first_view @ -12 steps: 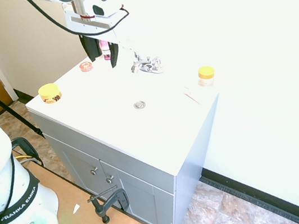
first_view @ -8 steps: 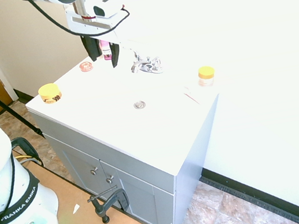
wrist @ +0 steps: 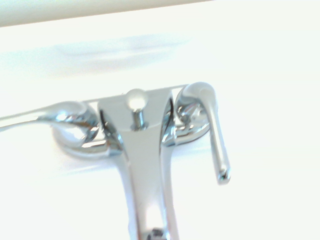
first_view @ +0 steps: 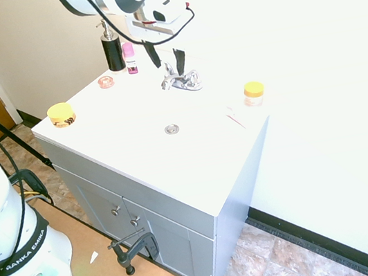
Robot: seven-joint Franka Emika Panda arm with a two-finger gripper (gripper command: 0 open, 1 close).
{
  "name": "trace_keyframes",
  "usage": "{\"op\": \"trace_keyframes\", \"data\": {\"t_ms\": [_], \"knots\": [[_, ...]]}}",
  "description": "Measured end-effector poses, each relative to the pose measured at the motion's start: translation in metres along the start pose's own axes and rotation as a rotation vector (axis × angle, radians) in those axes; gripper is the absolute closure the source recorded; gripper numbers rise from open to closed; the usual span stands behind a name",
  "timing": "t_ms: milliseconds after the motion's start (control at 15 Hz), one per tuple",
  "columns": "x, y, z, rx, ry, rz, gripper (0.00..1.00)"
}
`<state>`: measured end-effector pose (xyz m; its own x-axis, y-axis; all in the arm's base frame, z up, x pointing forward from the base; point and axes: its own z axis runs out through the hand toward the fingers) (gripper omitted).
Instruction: Turn off the cold water
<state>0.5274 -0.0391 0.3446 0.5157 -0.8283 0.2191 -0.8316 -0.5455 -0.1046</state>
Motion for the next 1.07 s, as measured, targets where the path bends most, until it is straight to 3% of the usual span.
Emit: {"op": "trace_keyframes", "data": {"t_ms": [600,1067], "knots": [[0.033,-0.012,0.043,-0.068,0.042,0.019,0.0],[0.049,-0.005,0.048,-0.09,0.063,0.034,0.0]]}}
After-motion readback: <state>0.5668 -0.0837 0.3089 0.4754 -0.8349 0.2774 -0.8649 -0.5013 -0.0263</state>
